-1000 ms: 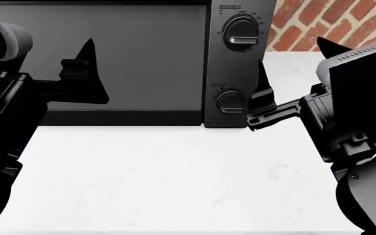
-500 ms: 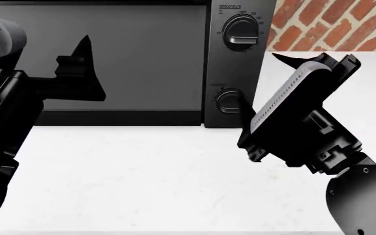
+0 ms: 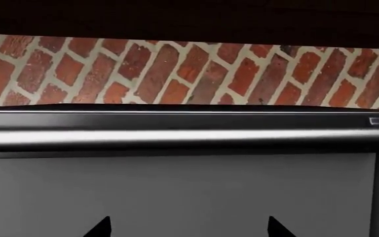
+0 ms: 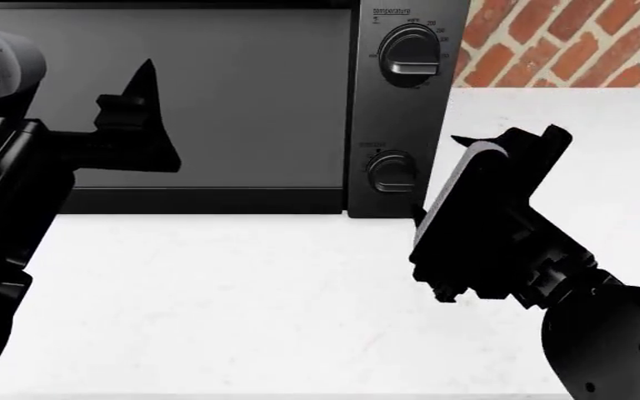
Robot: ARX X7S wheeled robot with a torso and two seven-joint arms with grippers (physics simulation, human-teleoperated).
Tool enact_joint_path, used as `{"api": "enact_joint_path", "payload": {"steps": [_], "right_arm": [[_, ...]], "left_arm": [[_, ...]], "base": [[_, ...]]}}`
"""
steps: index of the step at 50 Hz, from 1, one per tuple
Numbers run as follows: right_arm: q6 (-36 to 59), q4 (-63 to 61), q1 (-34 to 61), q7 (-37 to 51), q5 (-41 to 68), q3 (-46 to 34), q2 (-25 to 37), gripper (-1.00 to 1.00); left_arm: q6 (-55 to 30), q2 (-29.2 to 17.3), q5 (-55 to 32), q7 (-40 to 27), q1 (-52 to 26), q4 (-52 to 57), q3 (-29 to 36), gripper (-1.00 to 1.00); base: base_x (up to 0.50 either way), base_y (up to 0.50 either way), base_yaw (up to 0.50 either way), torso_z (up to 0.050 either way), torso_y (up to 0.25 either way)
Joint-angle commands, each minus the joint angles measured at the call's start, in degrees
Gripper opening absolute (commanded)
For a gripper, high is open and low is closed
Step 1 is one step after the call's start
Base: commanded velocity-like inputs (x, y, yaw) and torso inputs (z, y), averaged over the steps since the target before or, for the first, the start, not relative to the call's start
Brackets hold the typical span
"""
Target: Turn on the toaster oven by setting the timer.
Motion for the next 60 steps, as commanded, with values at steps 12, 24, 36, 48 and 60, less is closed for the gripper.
{"api": "enact_joint_path", "payload": {"steps": [12,24,36,48,60], "right_arm": [[2.2,-0.3,-0.6,-0.3,0.8,-0.4,-0.7,1.00],[8.1,-2.8,1.7,-0.8,0.5,-2.3,-2.0,1.00],[16.7,-5.1,7.0,-0.6,-0.9,-7.8,-4.0,1.00],[21.0,-6.1,9.9,-0.8,-0.4,-11.6,-5.8,1.00],[23.1,-7.7,13.0,4.5,8.1,-12.4,-6.7,1.00]], "left_arm": [[1.1,-0.7,-0.6,-0.4,0.3,0.1,0.6,1.00],[1.6,-1.0,-0.7,-0.6,0.4,0.1,1.0,1.00],[2.2,-0.8,0.5,0.1,0.4,-0.2,2.0,1.00],[2.7,-1.4,-0.6,-0.6,1.0,0.3,1.7,1.00],[3.3,-1.7,-0.7,-0.7,1.1,0.1,2.0,1.00]], "base": [[0.00,0.00,0.00,0.000,0.000],[0.00,0.00,0.00,0.000,0.000],[0.00,0.00,0.00,0.000,0.000],[0.00,0.00,0.00,0.000,0.000],[0.00,0.00,0.00,0.000,0.000]]}}
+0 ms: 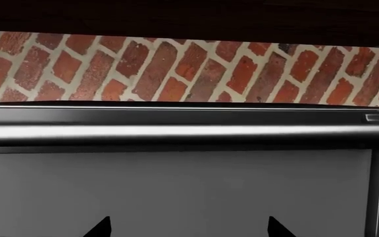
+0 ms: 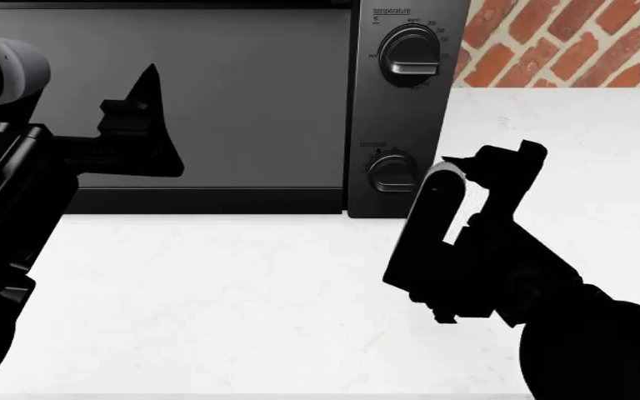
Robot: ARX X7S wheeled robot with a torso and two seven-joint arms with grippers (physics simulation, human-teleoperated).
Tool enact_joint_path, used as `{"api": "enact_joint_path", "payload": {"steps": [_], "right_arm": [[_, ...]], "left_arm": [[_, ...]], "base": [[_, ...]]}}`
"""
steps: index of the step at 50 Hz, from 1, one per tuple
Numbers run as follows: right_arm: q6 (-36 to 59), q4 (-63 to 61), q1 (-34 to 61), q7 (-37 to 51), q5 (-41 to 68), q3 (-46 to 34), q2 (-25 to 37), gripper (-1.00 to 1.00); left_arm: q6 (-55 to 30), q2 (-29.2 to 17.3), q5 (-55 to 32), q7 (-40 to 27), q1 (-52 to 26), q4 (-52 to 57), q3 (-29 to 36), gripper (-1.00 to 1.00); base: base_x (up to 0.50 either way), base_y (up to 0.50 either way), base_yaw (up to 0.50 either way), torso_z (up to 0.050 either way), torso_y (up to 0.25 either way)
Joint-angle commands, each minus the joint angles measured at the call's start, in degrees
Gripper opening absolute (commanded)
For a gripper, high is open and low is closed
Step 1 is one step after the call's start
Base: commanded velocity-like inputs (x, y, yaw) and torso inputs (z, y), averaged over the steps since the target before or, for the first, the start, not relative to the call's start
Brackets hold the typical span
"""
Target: Turn on the toaster oven by setting the timer.
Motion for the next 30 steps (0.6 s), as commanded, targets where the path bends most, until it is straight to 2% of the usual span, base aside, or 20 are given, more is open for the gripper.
{"api": "enact_joint_path", "payload": {"steps": [1,6,8,30], "right_arm": [[2.0,-0.3,4.1,6.9,11.2,-0.7,-0.6,1.00],[2.0,3.3,11.9,26.3,39.3,-0.2,-1.1,1.00],[1.9,5.1,13.4,29.5,43.4,-1.1,-1.8,1.00],[1.2,10.8,18.5,34.5,50.3,-6.6,-4.1,1.00]], "left_arm": [[0.5,-0.3,-0.2,-0.2,0.1,-0.1,0.2,1.00],[0.8,-0.1,1.1,0.5,-0.2,-0.6,0.9,1.00],[0.9,0.0,1.5,0.7,-0.3,-0.8,1.1,1.00],[1.7,-0.9,0.0,-0.1,0.3,-0.3,1.0,1.00]], "base": [[0.00,0.00,0.00,0.000,0.000],[0.00,0.00,0.00,0.000,0.000],[0.00,0.00,0.00,0.000,0.000],[0.00,0.00,0.00,0.000,0.000]]}}
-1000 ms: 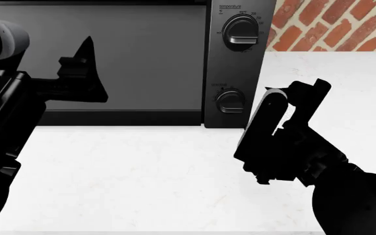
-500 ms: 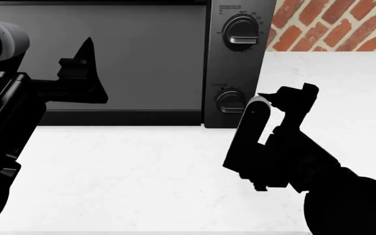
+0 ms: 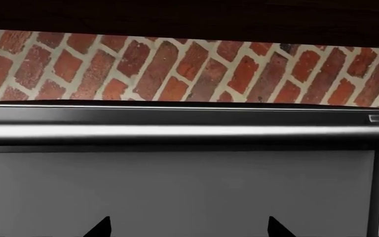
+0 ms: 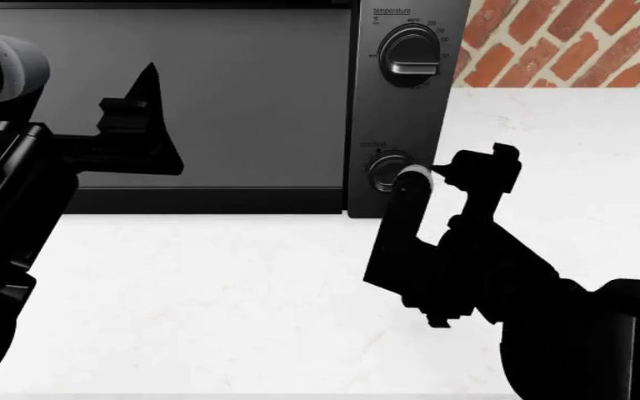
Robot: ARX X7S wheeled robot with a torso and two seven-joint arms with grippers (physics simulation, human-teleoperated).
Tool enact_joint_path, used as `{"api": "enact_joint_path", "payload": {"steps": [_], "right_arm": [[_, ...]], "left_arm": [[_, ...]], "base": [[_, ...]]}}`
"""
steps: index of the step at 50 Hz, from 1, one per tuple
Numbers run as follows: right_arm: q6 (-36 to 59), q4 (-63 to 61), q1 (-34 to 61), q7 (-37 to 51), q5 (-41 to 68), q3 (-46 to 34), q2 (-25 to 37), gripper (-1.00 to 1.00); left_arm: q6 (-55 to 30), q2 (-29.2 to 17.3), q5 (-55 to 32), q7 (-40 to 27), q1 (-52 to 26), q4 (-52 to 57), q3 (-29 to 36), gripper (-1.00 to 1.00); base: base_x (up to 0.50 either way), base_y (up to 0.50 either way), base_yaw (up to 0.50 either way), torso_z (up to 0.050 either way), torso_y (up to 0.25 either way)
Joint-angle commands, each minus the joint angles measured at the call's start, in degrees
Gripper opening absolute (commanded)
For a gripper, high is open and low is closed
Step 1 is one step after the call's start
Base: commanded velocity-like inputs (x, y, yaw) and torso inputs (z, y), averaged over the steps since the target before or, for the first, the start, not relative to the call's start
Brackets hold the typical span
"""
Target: Turn on the toaster oven by setting the timer.
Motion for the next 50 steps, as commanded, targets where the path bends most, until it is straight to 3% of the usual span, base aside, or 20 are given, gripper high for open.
{"api": "enact_joint_path", "payload": {"steps": [1,24,50], "right_arm": [[0.3,2.3,3.1,5.0,7.0,-1.7,-1.2,1.00],[-0.1,5.4,9.0,17.0,15.7,-8.0,-3.4,1.00],[-1.5,5.9,12.2,19.3,17.1,-13.9,-6.1,1.00]], "left_arm": [[0.4,-0.3,-0.3,-0.2,0.2,0.1,0.2,1.00],[1.3,-0.8,-0.3,-0.2,0.3,0.1,0.7,1.00],[2.3,-1.6,-0.9,-0.7,0.6,0.0,0.8,1.00]], "base": [[0.00,0.00,0.00,0.000,0.000],[0.00,0.00,0.00,0.000,0.000],[0.00,0.00,0.00,0.000,0.000]]}}
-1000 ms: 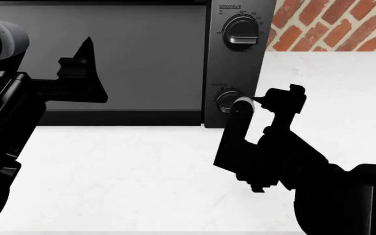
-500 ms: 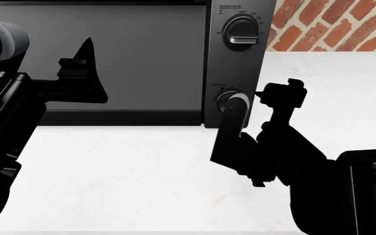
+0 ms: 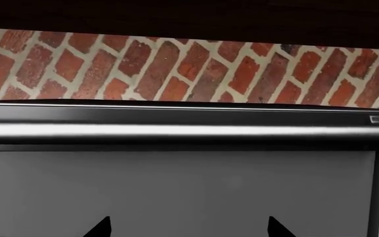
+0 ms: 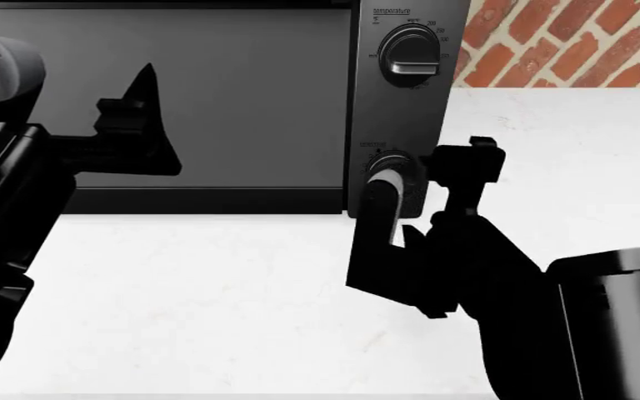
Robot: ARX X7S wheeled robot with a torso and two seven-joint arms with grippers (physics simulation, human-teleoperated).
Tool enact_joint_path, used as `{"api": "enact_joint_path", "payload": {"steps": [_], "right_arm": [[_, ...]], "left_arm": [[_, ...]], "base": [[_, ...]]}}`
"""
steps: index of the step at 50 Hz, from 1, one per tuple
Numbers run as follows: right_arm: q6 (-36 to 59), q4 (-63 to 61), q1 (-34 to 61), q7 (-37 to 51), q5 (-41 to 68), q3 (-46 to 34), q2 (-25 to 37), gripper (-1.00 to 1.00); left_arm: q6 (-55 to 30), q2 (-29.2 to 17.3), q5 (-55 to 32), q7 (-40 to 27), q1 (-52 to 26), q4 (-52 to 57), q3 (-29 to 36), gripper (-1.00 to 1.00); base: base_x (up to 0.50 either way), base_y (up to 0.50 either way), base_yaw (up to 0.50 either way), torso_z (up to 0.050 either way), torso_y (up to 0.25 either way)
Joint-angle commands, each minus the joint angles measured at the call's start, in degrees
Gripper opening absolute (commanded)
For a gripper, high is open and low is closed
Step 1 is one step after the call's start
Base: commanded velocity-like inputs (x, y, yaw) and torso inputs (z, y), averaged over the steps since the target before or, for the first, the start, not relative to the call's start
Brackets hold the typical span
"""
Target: Turn on the toaster oven by setting the timer.
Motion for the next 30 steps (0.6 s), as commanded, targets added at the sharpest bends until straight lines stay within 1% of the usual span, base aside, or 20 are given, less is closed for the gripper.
{"api": "enact_joint_path", "payload": {"steps": [1,6,17,30], "right_arm": [[0.5,0.2,1.2,2.7,2.7,-1.1,-1.4,1.00],[0.2,0.2,1.6,4.0,4.1,-1.4,-1.8,1.00],[-1.5,1.2,2.2,3.5,3.1,-3.8,-2.3,1.00],[-4.4,3.3,2.5,0.7,-0.3,-7.4,-2.8,1.00]], "left_arm": [[0.4,-0.3,-0.2,-0.2,0.0,-0.1,0.1,1.00],[0.6,-0.4,-0.3,-0.3,0.1,-0.1,0.2,1.00],[1.0,-0.6,-0.3,-0.3,0.2,0.0,0.5,1.00],[1.4,-0.7,-0.1,-0.2,0.3,-0.1,0.9,1.00]], "base": [[0.00,0.00,0.00,0.000,0.000],[0.00,0.00,0.00,0.000,0.000],[0.00,0.00,0.00,0.000,0.000],[0.00,0.00,0.00,0.000,0.000]]}}
